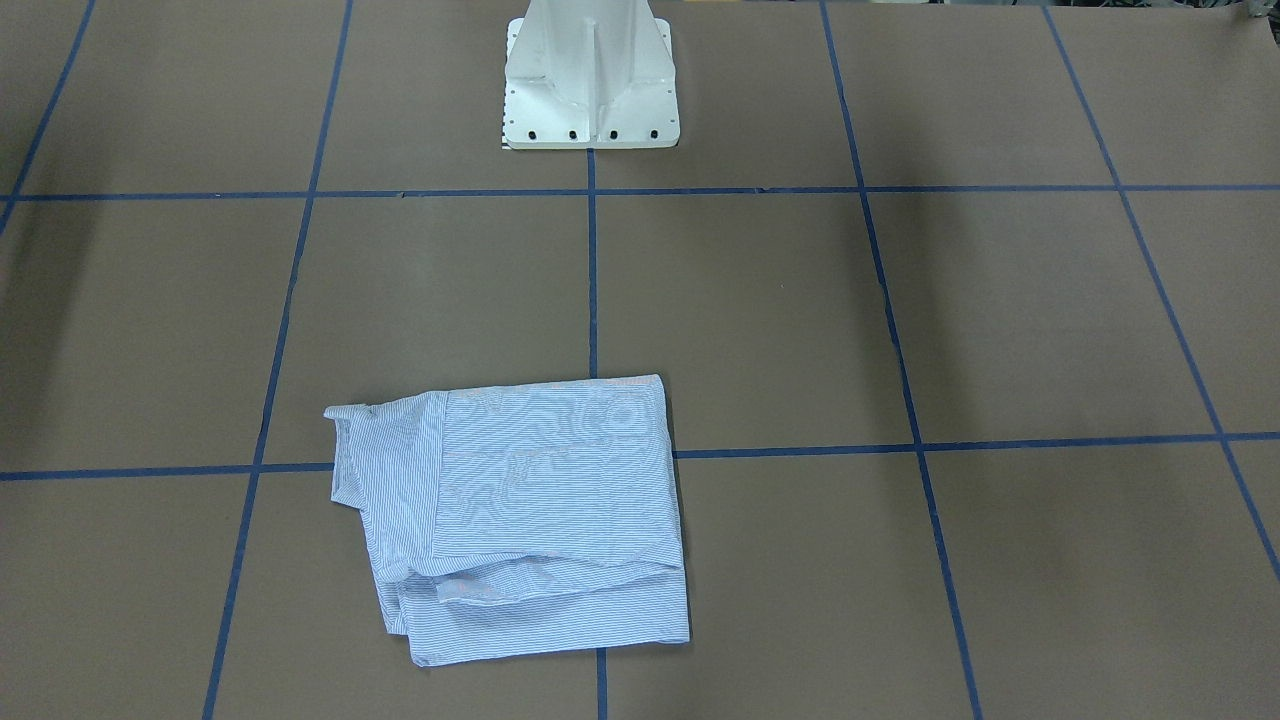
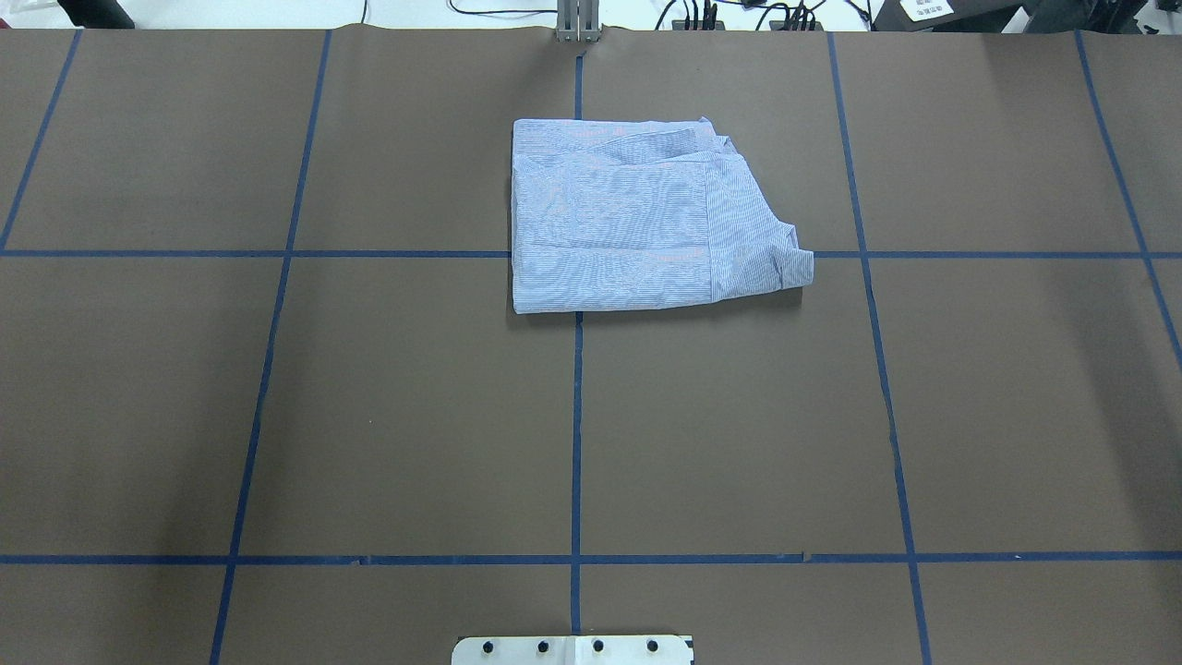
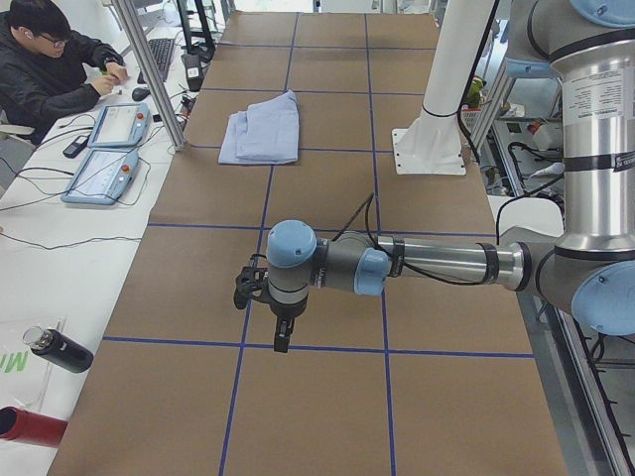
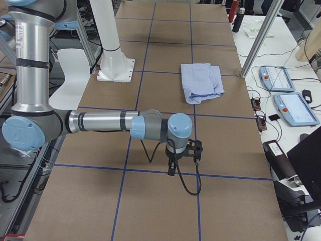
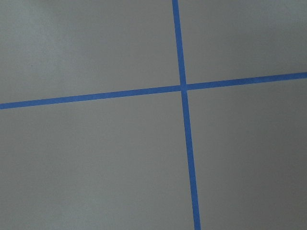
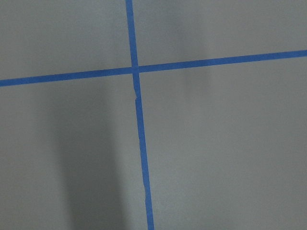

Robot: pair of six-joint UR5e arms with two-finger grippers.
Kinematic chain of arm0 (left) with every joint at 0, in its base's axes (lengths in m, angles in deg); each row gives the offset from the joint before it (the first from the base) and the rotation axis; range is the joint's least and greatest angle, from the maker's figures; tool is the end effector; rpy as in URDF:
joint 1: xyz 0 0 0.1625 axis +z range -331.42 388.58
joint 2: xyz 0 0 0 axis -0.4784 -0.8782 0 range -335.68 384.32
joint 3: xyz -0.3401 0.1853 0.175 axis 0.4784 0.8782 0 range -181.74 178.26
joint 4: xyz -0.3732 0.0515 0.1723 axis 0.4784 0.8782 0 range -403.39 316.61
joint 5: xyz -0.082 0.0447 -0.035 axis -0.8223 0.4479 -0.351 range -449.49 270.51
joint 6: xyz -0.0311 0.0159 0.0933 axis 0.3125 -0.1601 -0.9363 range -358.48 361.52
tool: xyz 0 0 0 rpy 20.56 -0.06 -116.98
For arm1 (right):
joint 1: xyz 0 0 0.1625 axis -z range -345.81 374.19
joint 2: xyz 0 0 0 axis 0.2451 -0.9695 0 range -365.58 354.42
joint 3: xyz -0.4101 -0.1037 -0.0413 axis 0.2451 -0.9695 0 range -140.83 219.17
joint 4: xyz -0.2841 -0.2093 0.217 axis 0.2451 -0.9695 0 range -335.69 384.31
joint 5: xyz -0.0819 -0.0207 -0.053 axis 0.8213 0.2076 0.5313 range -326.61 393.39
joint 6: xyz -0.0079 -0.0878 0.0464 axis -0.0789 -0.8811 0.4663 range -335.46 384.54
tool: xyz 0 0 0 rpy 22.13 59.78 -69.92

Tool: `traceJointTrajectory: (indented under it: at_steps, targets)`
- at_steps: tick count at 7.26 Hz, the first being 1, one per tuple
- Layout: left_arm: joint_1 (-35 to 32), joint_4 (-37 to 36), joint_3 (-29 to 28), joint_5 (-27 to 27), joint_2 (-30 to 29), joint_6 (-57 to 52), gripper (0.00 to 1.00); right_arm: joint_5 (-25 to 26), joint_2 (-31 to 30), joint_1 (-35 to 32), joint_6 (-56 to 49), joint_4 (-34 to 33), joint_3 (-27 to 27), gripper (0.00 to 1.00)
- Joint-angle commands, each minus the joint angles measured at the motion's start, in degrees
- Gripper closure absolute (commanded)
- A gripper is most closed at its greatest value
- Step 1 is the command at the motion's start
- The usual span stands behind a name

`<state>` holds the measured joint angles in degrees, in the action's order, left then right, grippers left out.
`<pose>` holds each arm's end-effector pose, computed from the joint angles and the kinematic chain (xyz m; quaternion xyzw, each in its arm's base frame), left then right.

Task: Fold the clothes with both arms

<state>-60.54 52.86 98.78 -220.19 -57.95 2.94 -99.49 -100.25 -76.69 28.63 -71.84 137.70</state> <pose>-0.0614 -0.4459 0.6235 0.0670 0.3481 0.0229 0.9348 0.0725 -0.4524 0.6366 -0.0289 -0.3648 0.0476 0.9294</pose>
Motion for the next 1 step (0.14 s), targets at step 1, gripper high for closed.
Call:
traceJointTrajectory:
  at_steps: [1]
  targets:
    - [0.0, 0.0, -0.2, 0.0, 0.0, 0.0, 0.00, -0.1, 0.0, 0.0, 0.0, 0.0, 0.1, 0.00]
